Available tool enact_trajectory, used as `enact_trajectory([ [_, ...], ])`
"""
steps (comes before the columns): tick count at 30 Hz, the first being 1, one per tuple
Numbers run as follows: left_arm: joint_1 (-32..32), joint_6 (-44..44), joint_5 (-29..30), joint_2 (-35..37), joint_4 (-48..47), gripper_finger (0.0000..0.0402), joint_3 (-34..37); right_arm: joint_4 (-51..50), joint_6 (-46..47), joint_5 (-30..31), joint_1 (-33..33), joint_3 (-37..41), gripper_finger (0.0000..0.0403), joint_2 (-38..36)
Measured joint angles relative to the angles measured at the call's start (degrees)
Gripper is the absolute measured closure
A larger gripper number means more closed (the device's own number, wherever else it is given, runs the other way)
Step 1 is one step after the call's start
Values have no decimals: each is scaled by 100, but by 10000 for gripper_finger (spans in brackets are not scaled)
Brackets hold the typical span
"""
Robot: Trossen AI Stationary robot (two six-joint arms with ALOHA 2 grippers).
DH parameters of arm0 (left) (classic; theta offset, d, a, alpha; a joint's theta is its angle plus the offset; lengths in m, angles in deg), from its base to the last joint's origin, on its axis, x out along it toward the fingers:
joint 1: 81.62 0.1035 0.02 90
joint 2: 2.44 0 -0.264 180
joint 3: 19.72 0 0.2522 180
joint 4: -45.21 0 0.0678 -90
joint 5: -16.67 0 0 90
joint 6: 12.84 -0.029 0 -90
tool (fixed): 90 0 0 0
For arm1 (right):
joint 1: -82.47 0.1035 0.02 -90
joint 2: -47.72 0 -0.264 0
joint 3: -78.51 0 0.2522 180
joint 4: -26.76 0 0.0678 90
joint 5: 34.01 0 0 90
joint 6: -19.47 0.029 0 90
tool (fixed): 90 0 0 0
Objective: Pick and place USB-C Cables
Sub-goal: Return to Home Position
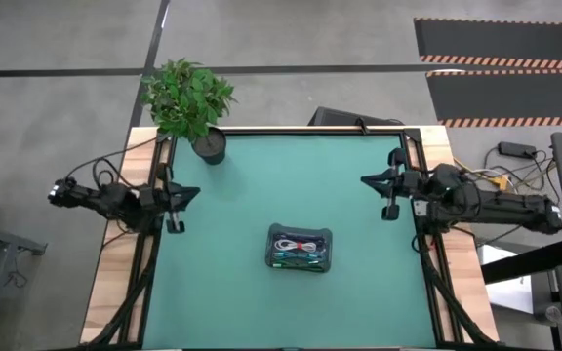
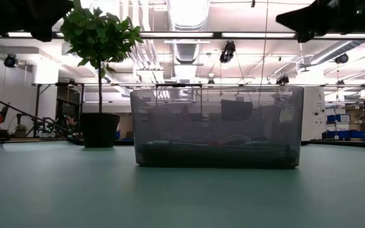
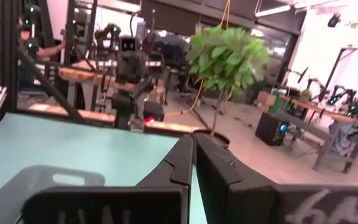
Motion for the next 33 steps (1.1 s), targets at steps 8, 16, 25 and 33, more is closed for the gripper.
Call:
enact_trajectory([
  [8,92,1037,-107,500,-1768,401,-108,-519,193,-522,-272,89,394,-580],
  [16,90,1355,-222,505,-1706,402,144,-765,-36,-521,-271,474,394,-1360],
  [25,90,1409,-292,450,-1000,401,630,-515,-252,-511,-275,1157,394,-1938],
  [33,92,1493,-26,361,-1036,401,634,-211,437,-262,-273,1685,394,-1867],
])
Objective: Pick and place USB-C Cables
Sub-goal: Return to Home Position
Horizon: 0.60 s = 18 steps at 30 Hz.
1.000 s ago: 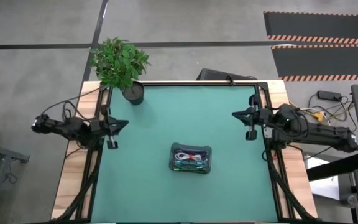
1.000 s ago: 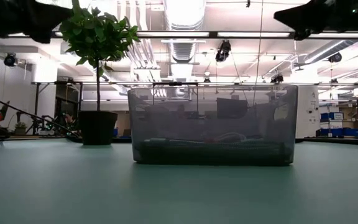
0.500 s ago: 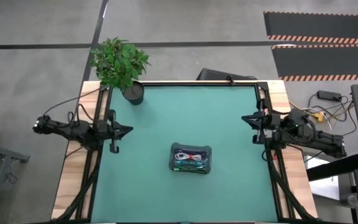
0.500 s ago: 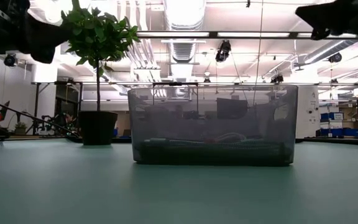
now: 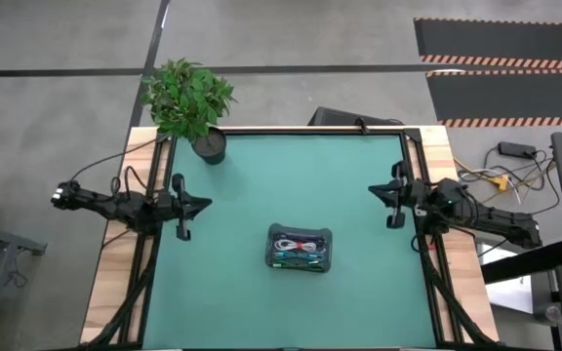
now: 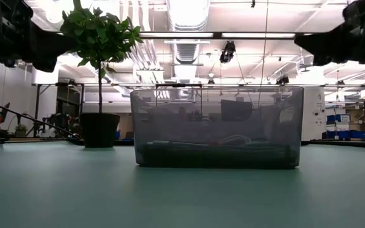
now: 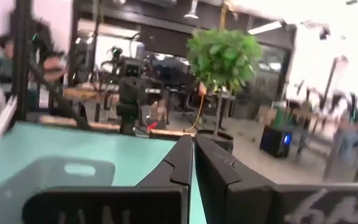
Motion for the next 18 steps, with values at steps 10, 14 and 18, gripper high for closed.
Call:
enact_trajectory([
  [10,0,1,1,0,-4,401,7,-331,1028,166,-1,0,394,-2],
  [14,0,3,3,0,-4,401,11,-363,1029,172,-1,0,394,0],
  [18,0,5,5,-4,-5,401,13,-361,1032,174,-1,0,394,-2],
])
